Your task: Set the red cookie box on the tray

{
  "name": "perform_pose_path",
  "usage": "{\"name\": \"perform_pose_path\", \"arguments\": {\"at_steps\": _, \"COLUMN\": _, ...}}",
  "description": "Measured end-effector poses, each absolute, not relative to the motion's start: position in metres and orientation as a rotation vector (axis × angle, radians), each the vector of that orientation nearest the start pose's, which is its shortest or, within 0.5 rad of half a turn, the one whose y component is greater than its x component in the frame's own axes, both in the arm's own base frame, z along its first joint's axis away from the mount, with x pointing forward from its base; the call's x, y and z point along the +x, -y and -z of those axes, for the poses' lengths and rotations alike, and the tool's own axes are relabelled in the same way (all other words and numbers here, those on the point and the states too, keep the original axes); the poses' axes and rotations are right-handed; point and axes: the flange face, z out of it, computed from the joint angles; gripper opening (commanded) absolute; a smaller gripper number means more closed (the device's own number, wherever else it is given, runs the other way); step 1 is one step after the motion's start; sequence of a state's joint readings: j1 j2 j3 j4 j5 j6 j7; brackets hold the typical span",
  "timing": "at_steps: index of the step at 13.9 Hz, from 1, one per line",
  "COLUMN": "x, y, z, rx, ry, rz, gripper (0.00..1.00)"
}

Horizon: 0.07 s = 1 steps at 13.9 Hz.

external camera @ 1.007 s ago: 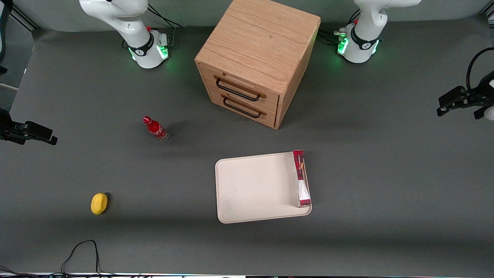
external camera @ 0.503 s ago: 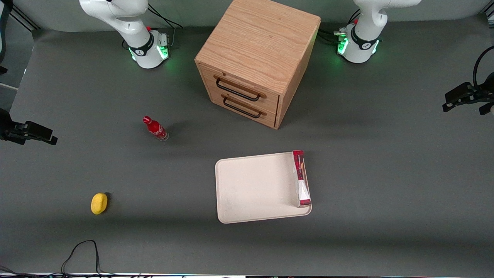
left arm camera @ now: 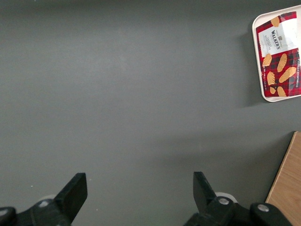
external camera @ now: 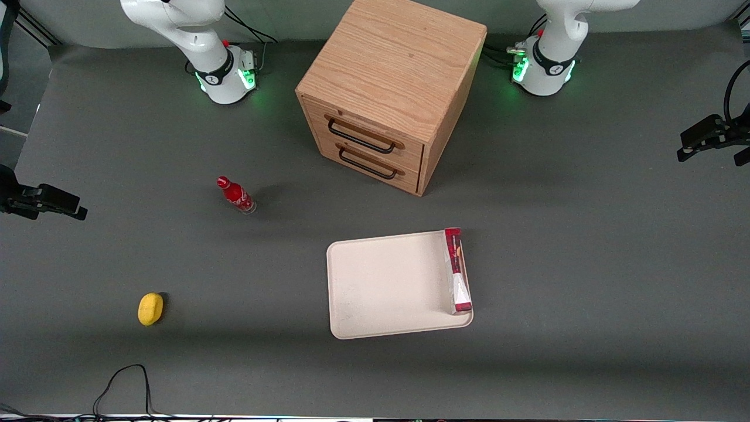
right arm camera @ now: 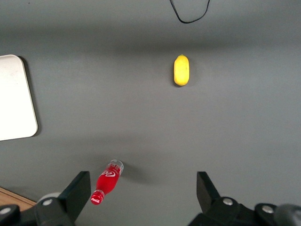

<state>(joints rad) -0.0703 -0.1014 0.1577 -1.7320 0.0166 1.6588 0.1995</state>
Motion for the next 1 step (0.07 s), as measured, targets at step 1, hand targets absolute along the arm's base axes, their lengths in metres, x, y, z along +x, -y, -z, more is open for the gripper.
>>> {"name": "perform_pose_path", "arguments": {"at_steps": 1, "x": 0.5272, "y": -0.0512, "z": -0.6097, "rx": -3.130, "ry": -0.180, "rz": 0.041, "gripper": 1.00}}
